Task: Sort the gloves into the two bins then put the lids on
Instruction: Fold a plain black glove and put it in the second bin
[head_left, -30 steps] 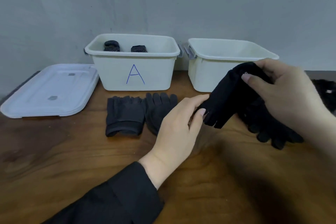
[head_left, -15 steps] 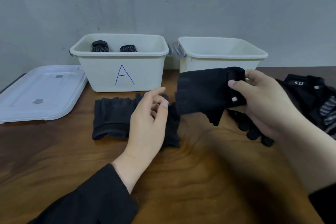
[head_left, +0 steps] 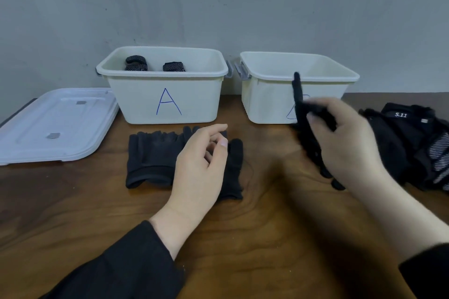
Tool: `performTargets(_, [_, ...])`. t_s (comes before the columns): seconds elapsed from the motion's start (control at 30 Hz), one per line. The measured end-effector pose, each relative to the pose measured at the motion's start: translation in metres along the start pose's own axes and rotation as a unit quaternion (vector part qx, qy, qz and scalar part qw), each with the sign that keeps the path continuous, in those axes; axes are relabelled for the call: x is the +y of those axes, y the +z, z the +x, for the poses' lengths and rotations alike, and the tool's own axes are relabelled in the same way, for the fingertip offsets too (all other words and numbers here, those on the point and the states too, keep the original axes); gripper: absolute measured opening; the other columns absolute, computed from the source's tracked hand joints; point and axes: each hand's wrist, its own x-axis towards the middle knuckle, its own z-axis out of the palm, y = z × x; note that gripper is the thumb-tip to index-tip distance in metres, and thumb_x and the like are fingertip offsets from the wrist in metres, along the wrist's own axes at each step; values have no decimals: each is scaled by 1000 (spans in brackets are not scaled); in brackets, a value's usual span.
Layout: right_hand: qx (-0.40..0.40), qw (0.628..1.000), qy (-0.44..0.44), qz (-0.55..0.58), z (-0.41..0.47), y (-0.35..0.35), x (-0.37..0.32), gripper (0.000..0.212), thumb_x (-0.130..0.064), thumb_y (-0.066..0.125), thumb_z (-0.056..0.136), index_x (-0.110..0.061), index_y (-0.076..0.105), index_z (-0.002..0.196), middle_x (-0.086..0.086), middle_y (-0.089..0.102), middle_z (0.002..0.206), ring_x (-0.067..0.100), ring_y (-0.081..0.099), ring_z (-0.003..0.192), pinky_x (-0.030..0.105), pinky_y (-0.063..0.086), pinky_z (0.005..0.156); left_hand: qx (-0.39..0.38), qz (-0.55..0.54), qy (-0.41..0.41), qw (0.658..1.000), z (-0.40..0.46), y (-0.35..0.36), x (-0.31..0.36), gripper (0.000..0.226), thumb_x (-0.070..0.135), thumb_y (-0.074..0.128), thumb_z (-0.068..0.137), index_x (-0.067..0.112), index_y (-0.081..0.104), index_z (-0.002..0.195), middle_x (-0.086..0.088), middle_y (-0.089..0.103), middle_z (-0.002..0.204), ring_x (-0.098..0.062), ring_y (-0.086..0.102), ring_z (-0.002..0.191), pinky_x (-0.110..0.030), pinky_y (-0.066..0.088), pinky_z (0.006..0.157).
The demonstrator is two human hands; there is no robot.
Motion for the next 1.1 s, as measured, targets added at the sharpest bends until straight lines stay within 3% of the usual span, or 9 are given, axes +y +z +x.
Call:
performTargets(0.1, [-170,979,-37,-102,-26,18,22,31,-19,66,96,-39,61,119,-20,59,122,-3,53,123,5,33,99,-2,55,35,998,1,-13,-4,22,20,56,99,27,64,118,16,63,97,-7,60,95,-10,46,79])
performTargets(0.2, [-346,911,-39,-220,-56,30,38,60,-60,44,96,-36,41,151,-25,29,158,-4,10,149,17,3,121,-3,117,55,992,3,-35,-11,18,24,55,99,28,65,114,19,61,98,-5,59,95,-11,46,77])
performTargets(0.27, [-317,924,-60,-206,-63,33,38,69,-65,34,94,-32,37,154,-24,22,161,-14,-4,144,12,-12,116,-10,173,66,983,6,-51,-19,15,25,55,97,25,67,107,18,59,93,-4,56,90,-12,44,72])
performTargets(0.4, [-218,956,-134,-142,-69,40,23,56,-55,37,101,-22,59,140,-16,44,153,-14,13,146,15,2,122,-60,331,65,939,14,-84,-37,18,38,59,93,25,68,100,15,58,91,-5,51,86,-24,42,74])
performTargets(0.5, [-235,951,-173,-104,-78,57,-2,50,-53,38,103,-24,60,139,-17,45,152,-12,20,146,22,16,124,-160,432,11,888,15,-100,-45,39,61,53,88,32,66,110,15,60,107,-10,54,100,-36,44,90])
performTargets(0.57, [-277,938,-184,-100,-81,70,-16,55,-56,32,103,-27,54,144,-17,39,157,-9,17,148,18,10,123,-209,451,-22,868,15,-105,-49,50,69,50,85,36,64,120,16,57,120,-9,50,110,-35,39,98])
performTargets(0.7, [-364,905,-169,-138,-85,86,-27,62,-61,26,101,-35,29,157,-25,13,164,-18,-11,138,2,-16,107,-241,447,-39,861,14,-115,-52,60,73,53,82,38,59,131,19,50,131,-7,44,120,-36,34,104])
performTargets(0.87, [-379,904,-148,-130,-85,86,-29,59,-58,30,102,-36,27,158,-27,10,163,-19,-8,141,1,-14,107,-225,476,-33,850,13,-121,-56,50,64,48,92,39,56,134,20,51,128,-8,45,119,-36,34,102])
performTargets(1.1, [-371,912,-137,-104,-86,85,-29,58,-56,34,102,-35,32,156,-26,16,162,-18,-1,144,2,-9,110,-169,466,-19,868,13,-119,-55,42,57,46,96,37,58,130,16,62,121,-10,54,113,-37,34,101])
